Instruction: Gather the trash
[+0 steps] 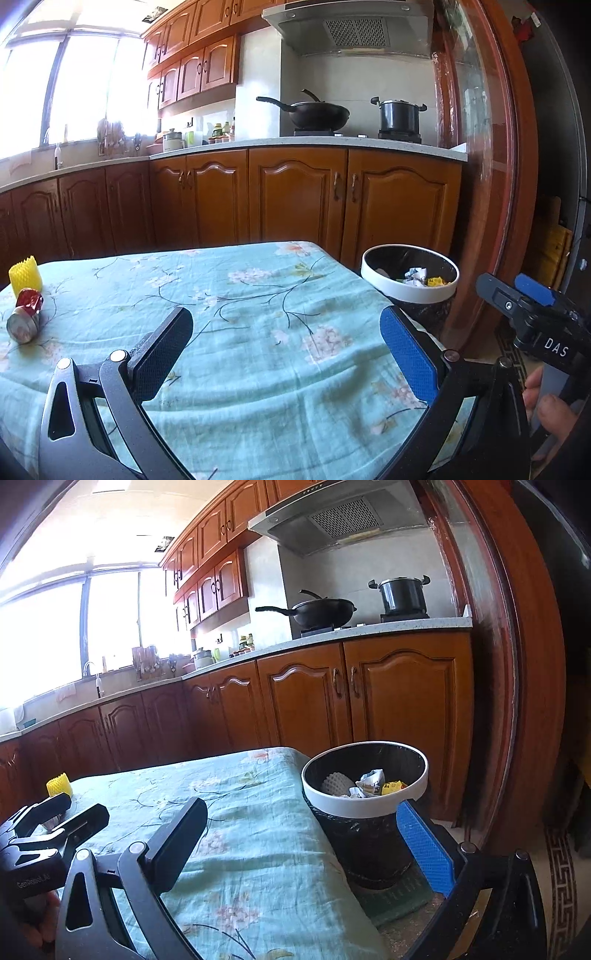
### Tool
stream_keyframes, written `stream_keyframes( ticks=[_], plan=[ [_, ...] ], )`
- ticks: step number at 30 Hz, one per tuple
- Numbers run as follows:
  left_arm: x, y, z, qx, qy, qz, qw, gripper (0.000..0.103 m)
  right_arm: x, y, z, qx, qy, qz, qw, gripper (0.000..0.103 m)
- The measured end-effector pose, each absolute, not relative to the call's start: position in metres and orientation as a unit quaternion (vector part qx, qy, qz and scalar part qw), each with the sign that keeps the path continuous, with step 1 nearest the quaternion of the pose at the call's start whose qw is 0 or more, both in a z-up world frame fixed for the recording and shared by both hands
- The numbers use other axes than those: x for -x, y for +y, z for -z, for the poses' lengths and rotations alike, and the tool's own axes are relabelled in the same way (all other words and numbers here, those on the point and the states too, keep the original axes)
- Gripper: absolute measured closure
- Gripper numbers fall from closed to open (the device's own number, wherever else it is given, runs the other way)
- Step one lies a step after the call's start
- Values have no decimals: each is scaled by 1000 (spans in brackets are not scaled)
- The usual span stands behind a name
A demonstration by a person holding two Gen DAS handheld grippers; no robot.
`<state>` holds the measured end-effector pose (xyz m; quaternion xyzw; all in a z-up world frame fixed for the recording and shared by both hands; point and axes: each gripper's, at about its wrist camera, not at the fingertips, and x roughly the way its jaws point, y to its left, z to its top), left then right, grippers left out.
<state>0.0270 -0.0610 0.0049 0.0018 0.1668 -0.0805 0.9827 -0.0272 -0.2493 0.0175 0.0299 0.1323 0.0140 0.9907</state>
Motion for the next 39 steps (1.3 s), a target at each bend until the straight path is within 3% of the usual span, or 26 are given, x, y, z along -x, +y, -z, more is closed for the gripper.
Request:
stream_keyframes(
  ticks=[39],
  plan=[
    [-21,-63,-7,-10,167,56,984,0,33,-240,-16,-12,121,-22,992,0]
  ],
)
